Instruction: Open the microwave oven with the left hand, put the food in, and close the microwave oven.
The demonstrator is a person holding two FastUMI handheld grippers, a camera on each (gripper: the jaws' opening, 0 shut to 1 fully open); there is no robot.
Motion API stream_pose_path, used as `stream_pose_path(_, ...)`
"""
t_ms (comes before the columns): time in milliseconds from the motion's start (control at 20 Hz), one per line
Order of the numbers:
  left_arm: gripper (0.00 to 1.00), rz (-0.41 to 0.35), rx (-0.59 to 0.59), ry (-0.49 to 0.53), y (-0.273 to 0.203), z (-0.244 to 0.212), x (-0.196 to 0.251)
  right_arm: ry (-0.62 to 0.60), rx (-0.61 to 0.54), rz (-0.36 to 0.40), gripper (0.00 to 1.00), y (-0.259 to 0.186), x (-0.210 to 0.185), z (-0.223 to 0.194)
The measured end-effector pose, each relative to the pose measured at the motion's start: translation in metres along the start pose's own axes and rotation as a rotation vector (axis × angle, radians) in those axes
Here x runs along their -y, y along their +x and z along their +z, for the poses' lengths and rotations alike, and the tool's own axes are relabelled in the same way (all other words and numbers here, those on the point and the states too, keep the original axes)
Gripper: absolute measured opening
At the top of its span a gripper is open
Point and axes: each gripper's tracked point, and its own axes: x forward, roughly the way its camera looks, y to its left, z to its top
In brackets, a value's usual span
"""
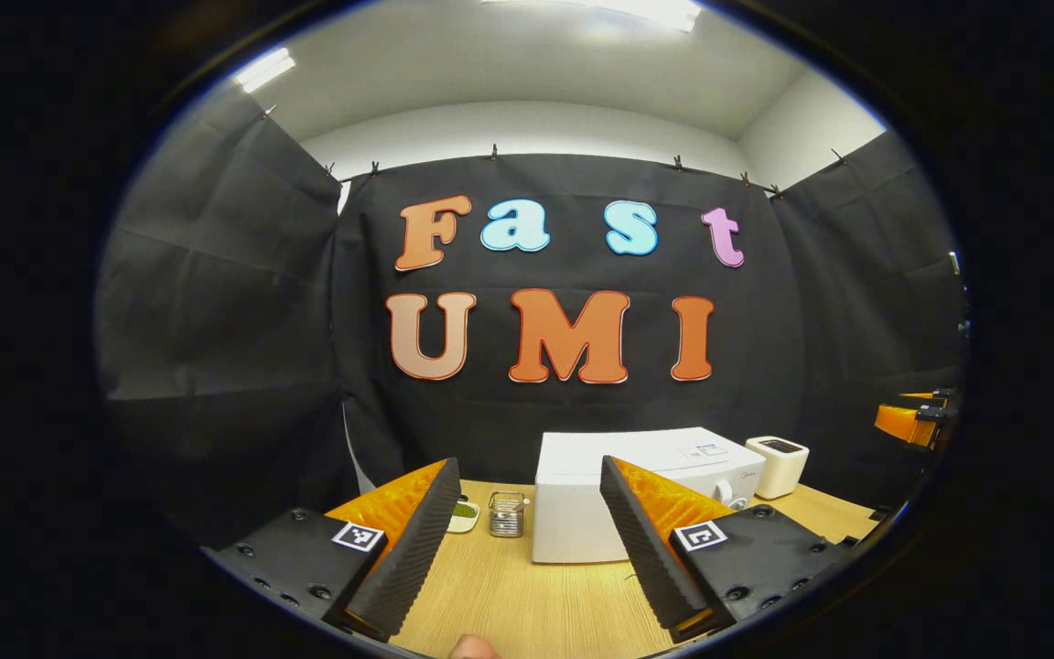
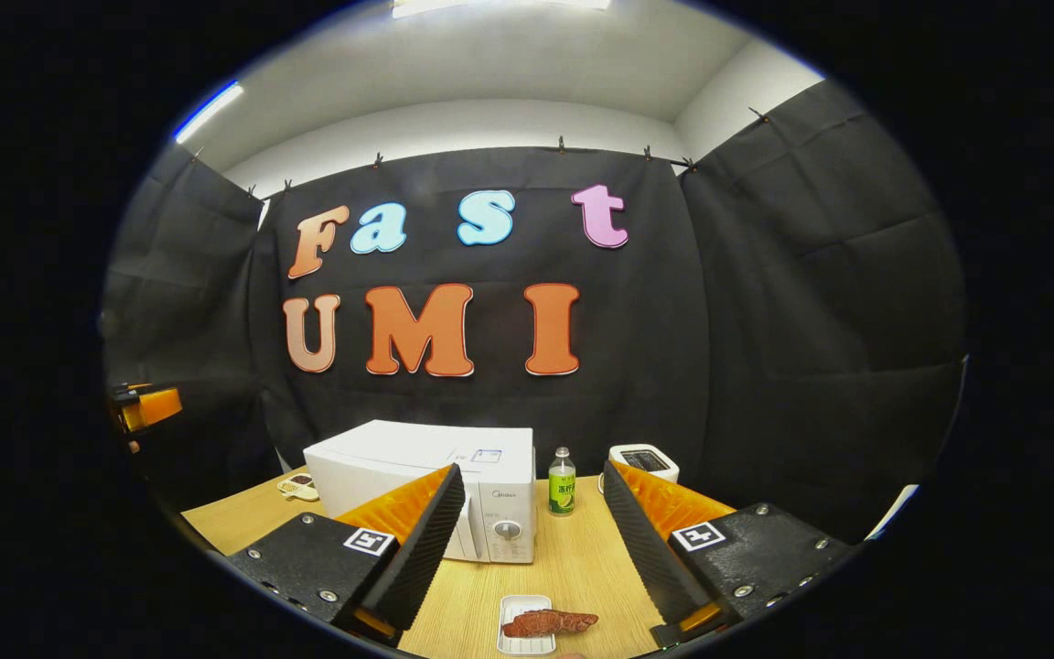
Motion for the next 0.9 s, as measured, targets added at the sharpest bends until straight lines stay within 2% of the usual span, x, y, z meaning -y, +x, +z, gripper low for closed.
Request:
stream_pose_path(650,0.98,-0.017,0.011,0.002,0.0,-0.002,0.01,0.003,0.006,-0.007,0.94,-0.002,0.005,-0.001)
stream_pose_path(900,0.98,-0.052,0.028,-0.01,0.005,-0.002,0.032,-0.007,-0.003,-0.005,0.95,-0.002,0.004,-0.005)
